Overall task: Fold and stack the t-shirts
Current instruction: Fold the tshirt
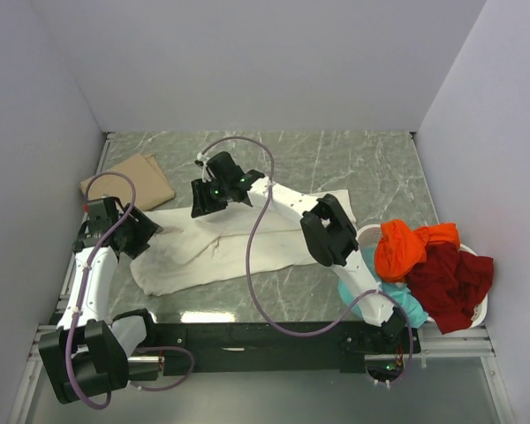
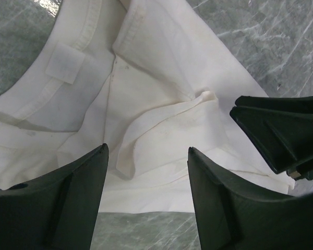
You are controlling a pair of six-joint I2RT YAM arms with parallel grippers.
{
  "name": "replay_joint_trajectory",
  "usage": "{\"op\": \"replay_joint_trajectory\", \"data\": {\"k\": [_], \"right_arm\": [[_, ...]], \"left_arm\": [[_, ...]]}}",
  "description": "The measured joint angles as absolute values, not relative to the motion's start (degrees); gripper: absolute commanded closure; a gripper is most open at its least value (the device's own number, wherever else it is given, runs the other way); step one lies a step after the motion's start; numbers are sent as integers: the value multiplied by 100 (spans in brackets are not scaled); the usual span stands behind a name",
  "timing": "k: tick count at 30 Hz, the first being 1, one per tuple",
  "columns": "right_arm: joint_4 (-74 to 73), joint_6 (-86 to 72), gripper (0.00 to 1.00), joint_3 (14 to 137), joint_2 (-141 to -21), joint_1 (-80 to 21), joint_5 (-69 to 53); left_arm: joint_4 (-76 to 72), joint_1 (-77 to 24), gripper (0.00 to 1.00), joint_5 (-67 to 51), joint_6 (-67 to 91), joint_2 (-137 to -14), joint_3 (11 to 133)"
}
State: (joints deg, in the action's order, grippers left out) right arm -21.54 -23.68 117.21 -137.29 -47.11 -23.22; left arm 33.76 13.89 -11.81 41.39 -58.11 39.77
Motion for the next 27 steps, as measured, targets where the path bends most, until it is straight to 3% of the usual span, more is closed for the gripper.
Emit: {"op": "replay_joint_trajectory", "data": {"k": [9,15,18,21,24,27], "right_arm": [[-2078,-2285,50,12164,-14285,-4766,-2298],[-2058,-2263,57,12149,-14352,-4853,-2300],[-2056,-2226,69,12138,-14352,-4888,-2303],[-2008,-2176,92,12036,-14337,-4910,-2311],[-1957,-2171,99,11841,-14315,-4919,-2316],[-1841,-2174,100,11570,-14171,-4919,-2318]], "left_arm": [[3406,1347,32,-1221,4145,-5795,3977],[3457,1297,32,-1219,4165,-5787,3977],[3494,1227,34,-1186,4187,-5780,3977],[3533,1041,36,-947,4303,-5710,3975],[3538,762,36,-694,4471,-5612,3957],[3511,491,37,-482,4635,-5603,3876]]}}
